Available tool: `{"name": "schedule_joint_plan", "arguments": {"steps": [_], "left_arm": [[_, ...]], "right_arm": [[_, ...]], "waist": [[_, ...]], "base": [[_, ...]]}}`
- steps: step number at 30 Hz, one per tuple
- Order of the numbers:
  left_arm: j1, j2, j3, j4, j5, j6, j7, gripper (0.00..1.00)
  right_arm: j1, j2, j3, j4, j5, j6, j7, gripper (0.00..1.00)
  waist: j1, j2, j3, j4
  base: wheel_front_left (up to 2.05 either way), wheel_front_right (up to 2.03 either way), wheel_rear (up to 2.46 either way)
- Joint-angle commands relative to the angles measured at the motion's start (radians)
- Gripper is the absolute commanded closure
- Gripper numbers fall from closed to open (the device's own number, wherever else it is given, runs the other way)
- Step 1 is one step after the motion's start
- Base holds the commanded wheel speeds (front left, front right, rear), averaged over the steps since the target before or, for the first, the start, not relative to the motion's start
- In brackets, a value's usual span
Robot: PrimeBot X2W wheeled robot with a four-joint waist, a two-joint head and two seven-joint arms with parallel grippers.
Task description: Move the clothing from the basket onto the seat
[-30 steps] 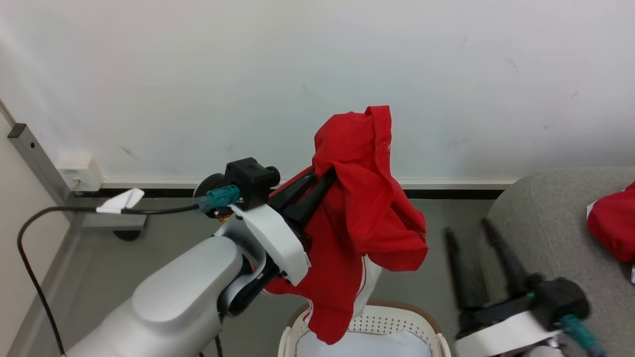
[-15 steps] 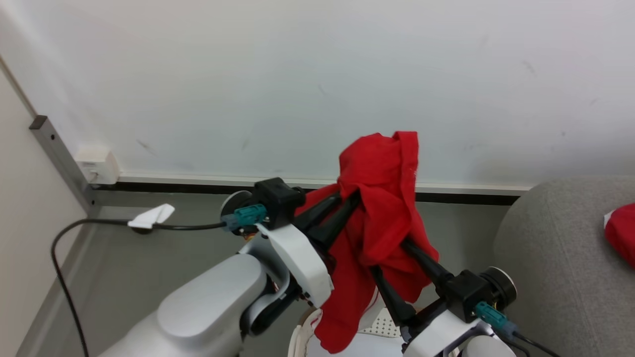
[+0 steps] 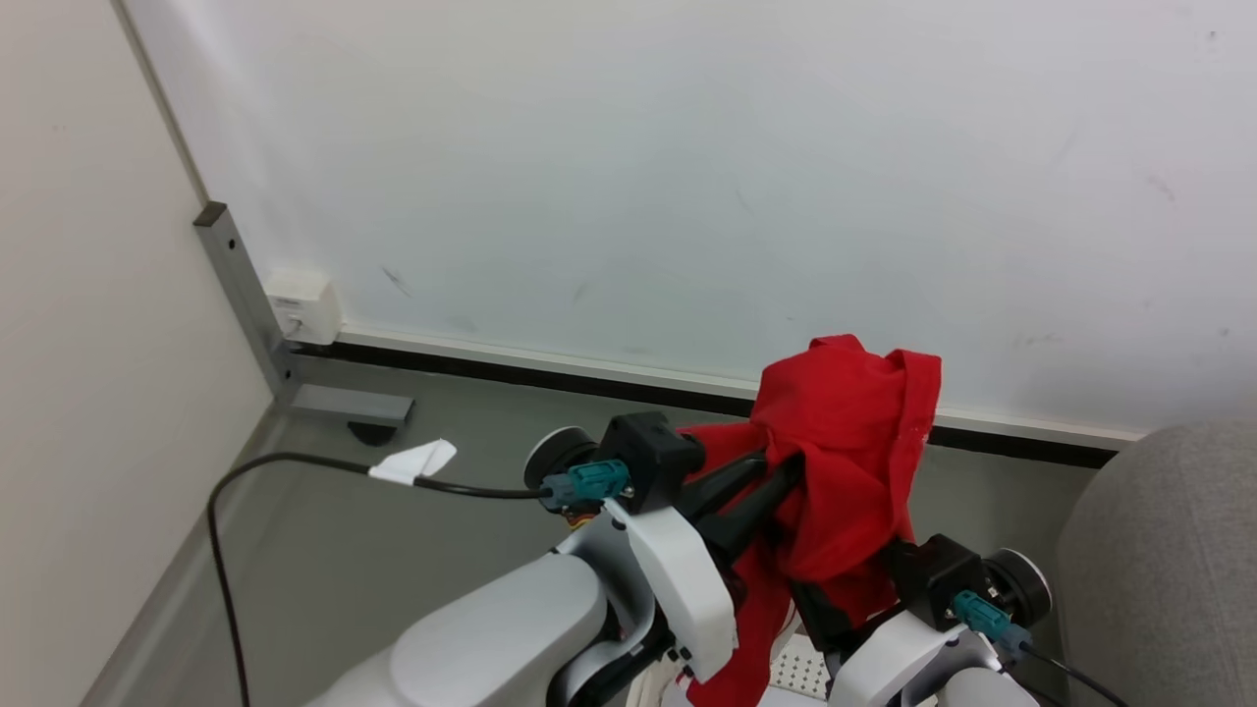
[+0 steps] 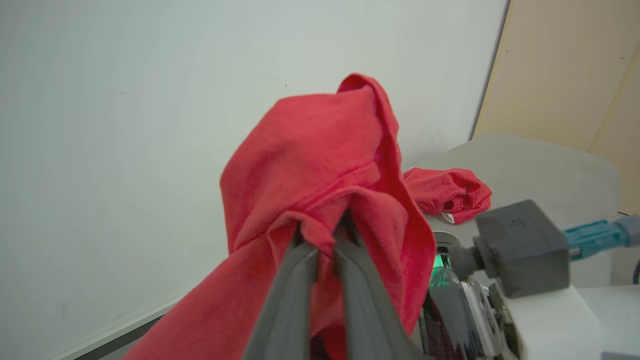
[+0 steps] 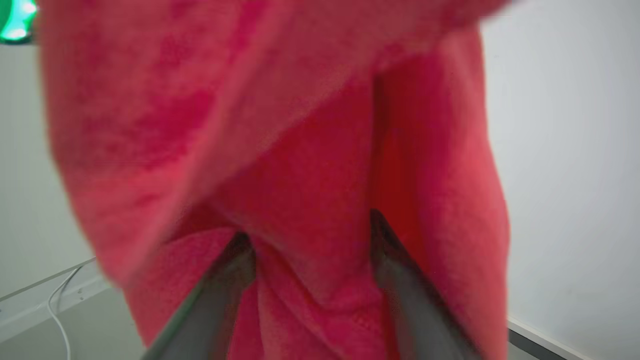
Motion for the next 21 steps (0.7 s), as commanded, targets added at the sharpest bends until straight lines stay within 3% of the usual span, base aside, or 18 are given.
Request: {"name": "schedule_joint_plan", "arguments": {"steps": [1,2,3,4,15,21], "left_arm": [[0.009,0.000,-0.001,-0.006,0.005,0.000,0.002,1.00],[0.009,-0.001,-0.004,-0.008,0.006,0.000,0.004,1.00],[0.009,0.000,-0.006,-0.010,0.007,0.001,0.006,1.00],[0.008,0.002,-0.007,-0.011,0.008,0.003,0.008,1.00],[0.020,0.021,0.001,0.005,-0.011,0.014,0.001,1.00],[0.031,0.023,0.003,0.019,-0.011,0.017,-0.014,1.00]], "right_arm": [[0.004,-0.001,-0.006,-0.003,-0.003,-0.002,0.000,0.00],[0.007,-0.001,-0.006,-0.009,0.002,-0.003,0.000,0.22],[0.009,-0.001,-0.002,-0.017,0.008,-0.002,0.000,0.83],[0.012,-0.001,0.002,-0.023,0.013,-0.003,0.000,1.00],[0.054,-0.001,-0.015,-0.076,0.071,-0.002,0.000,1.00],[0.092,-0.001,-0.065,-0.187,0.104,-0.002,0.000,1.00]], "waist": [[0.0000,0.0000,-0.006,0.012],[0.0000,0.0000,-0.007,0.016],[0.0000,0.0000,-0.007,0.019],[0.0000,0.0000,-0.008,0.021],[0.0000,0.0000,-0.012,0.027],[0.0000,0.0000,-0.015,0.019]], "base": [[0.00,0.00,0.00],[0.00,0.00,0.00],[0.00,0.00,0.00],[0.00,0.00,0.00],[0.00,0.00,0.00],[0.00,0.00,0.00]]}}
